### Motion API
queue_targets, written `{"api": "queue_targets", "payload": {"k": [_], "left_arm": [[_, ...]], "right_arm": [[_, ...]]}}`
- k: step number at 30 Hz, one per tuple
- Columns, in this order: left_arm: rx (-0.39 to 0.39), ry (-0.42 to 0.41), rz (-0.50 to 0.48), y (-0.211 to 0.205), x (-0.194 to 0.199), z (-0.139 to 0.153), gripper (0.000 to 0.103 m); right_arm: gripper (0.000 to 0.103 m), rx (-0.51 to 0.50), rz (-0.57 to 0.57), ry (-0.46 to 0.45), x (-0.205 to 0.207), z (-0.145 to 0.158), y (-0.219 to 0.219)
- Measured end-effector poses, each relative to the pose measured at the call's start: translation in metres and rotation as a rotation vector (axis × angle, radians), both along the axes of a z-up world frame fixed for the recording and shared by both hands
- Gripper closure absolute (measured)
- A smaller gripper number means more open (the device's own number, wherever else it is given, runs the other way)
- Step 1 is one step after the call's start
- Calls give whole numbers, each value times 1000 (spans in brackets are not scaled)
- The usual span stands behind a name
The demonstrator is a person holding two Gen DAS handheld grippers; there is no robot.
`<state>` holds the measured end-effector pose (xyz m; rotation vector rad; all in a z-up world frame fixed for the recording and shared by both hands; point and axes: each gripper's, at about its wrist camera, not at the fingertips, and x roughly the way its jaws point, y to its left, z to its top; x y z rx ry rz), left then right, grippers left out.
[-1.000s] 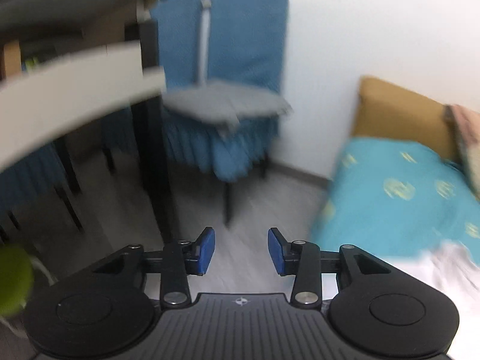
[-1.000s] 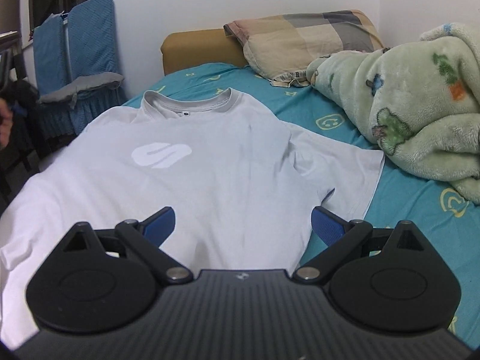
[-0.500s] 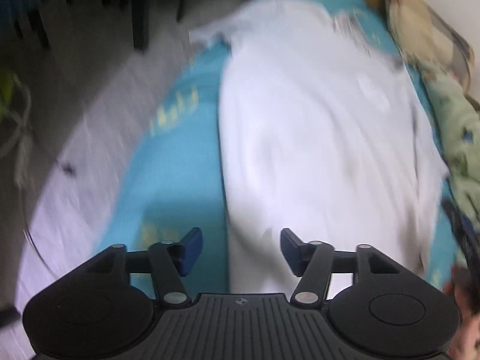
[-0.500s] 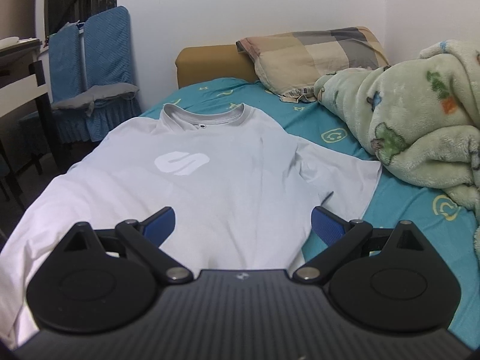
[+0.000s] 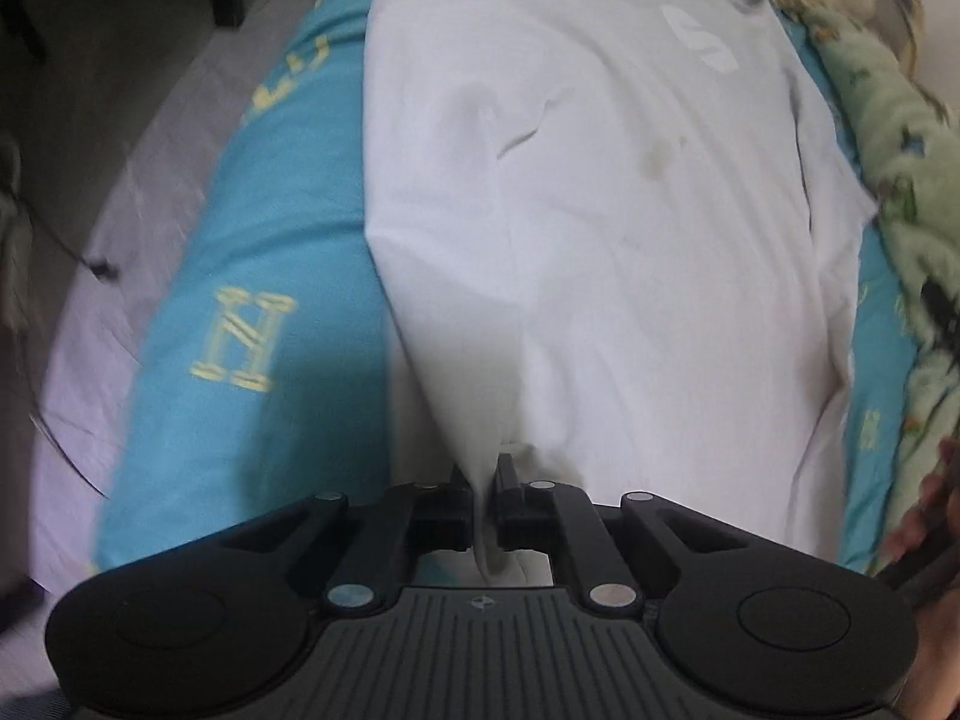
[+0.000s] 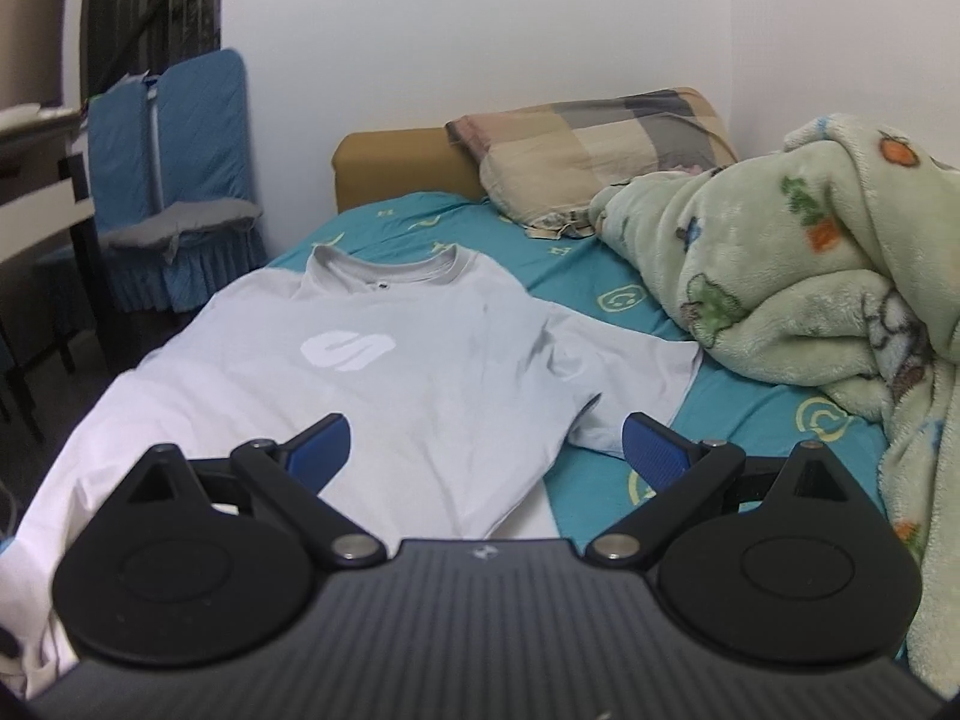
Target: Fold clothes
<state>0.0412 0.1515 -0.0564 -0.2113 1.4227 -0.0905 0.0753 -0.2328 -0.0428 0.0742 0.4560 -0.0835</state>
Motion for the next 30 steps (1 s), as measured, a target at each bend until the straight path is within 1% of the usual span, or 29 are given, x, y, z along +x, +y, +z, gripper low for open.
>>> {"api": "queue_targets", "payload": {"k": [2, 6, 7, 9, 10, 11, 12, 13, 14, 15, 16, 17, 18, 19, 20, 22, 23, 24, 25, 26, 27, 30], "left_arm": [[101, 15, -6, 18, -7, 11, 98], [266, 73, 11, 50, -15, 26, 98], [290, 75, 11, 56, -9, 30, 98], [278, 40, -3, 56, -7, 43, 91], [275, 1, -23, 48, -6, 49, 84], [278, -50, -49, 35, -5, 56, 73], [277, -109, -74, 23, -3, 63, 65], [275, -170, -91, 9, 0, 69, 50], [273, -230, -102, -4, 2, 74, 37], [263, -290, -105, -18, 0, 81, 32], [245, -352, -101, -32, -1, 85, 23], [223, -415, -96, -48, 0, 87, 18], [202, -477, -92, -63, 1, 89, 17], [179, -529, -85, -77, 3, 88, 13], [148, -561, -76, -89, 7, 86, 9], [77, -608, -55, -112, 15, 82, 4], [42, -622, -53, -123, 18, 81, 4], [13, -631, -48, -133, 21, 75, 4], [-13, -642, -40, -142, 26, 65, 4], [-36, -656, -30, -148, 29, 56, 4], [-50, -667, -27, -154, 31, 49, 4], [-16, -666, -51, -162, 39, 22, 4]], "right_arm": [[4, 18, -8, -5, 2, 1, -3], [4, 31, -12, -10, 8, 1, -3], [4, 32, -11, -8, 9, 0, -3], [4, 36, -7, -6, 11, -1, -3], [4, 38, -6, -4, 12, -1, -2], [4, 39, -4, -3, 13, -2, -2], [4, 41, -3, -1, 14, -2, -2], [4, 44, -2, 0, 15, -2, -2], [4, 53, -4, -2, 14, -2, -4], [4, 62, -9, -5, 14, -1, -6], [4, 71, -15, -7, 13, 0, -8], [4, 81, -20, -9, 13, 1, -10], [4, 92, -26, -8, 13, 1, -12], [4, 104, -32, -7, 13, 2, -15], [4, 117, -37, -6, 13, 2, -18], [5, 158, -45, -11, 12, 3, -26], [8, 178, -49, -13, 12, 3, -30], [22, 199, -53, -15, 11, 3, -34], [39, 220, -61, -13, 12, 3, -40], [42, 244, -74, -6, 13, 2, -46], [41, 288, -90, 2, 15, -2, -54], [40, 422, -140, 29, 20, -15, -77]]}}
